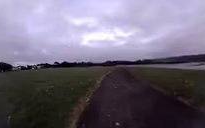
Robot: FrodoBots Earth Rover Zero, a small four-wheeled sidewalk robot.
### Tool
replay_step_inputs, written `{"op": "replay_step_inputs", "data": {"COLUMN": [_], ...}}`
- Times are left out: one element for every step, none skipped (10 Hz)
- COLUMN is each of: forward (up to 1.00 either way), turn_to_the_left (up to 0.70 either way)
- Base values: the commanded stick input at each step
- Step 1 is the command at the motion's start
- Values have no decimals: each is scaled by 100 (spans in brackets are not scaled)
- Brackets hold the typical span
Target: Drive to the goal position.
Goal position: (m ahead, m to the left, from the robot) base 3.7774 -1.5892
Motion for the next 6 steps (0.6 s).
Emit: {"op": "replay_step_inputs", "data": {"forward": [0, 0, 0, 0, 0, 0], "turn_to_the_left": [0, 0, 0, 0, 0, 0]}}
